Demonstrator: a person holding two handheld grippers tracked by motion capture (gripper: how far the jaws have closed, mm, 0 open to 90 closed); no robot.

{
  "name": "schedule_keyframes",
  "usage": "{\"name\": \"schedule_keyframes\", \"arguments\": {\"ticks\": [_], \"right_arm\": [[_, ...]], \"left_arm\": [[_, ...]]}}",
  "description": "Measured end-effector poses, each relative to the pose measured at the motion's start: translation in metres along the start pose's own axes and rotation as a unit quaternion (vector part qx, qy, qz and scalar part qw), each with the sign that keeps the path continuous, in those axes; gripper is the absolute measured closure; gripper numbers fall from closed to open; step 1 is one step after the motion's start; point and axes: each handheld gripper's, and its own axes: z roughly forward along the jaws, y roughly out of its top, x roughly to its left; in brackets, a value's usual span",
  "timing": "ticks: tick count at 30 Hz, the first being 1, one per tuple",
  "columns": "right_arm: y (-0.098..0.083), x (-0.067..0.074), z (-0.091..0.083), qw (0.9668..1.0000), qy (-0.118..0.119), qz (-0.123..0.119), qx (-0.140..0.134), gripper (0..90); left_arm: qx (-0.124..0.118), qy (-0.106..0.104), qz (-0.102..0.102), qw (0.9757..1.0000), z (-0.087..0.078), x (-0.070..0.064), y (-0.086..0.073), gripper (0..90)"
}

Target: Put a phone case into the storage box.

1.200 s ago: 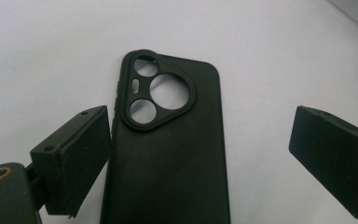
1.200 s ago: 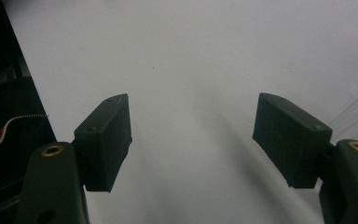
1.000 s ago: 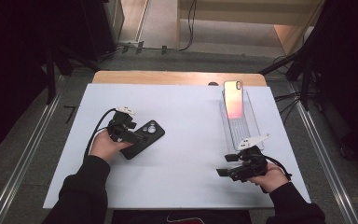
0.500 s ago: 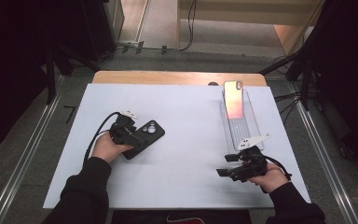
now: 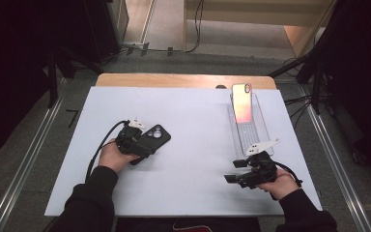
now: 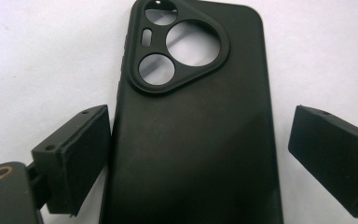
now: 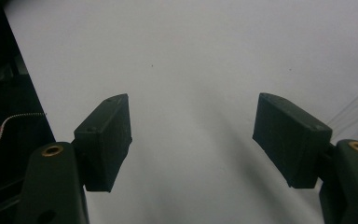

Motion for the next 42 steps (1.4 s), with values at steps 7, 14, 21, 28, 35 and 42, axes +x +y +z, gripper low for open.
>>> {"name": "schedule_keyframes", "arguments": {"ticks": [7,14,21,28,35,42], "right_arm": [[0.000,0.000,0.000,1.0000,0.000,0.000,0.001,25.8],[0.000,0.000,0.001,1.0000,0.000,0.000,0.003,25.7],[0.000,0.000,0.001,1.0000,-0.002,0.000,0.003,25.7],[0.000,0.003,0.000,0.9998,-0.004,-0.013,-0.016,25.7],[0.000,0.002,0.000,0.9997,-0.009,-0.014,-0.019,25.2],[0.000,0.002,0.000,0.9993,-0.014,-0.022,-0.027,24.9]], "left_arm": [[-0.015,0.020,0.012,0.9996,0.001,-0.004,-0.005,11.5],[-0.031,0.025,0.013,0.9991,0.001,-0.005,-0.010,11.1],[-0.022,0.028,0.004,0.9994,0.000,-0.007,-0.007,13.7],[-0.021,0.020,-0.011,0.9995,-0.002,-0.004,-0.005,15.4],[-0.030,-0.003,-0.052,0.9982,-0.012,0.002,0.001,15.4],[-0.047,-0.022,-0.075,0.9958,-0.031,0.002,0.004,15.3]]}}
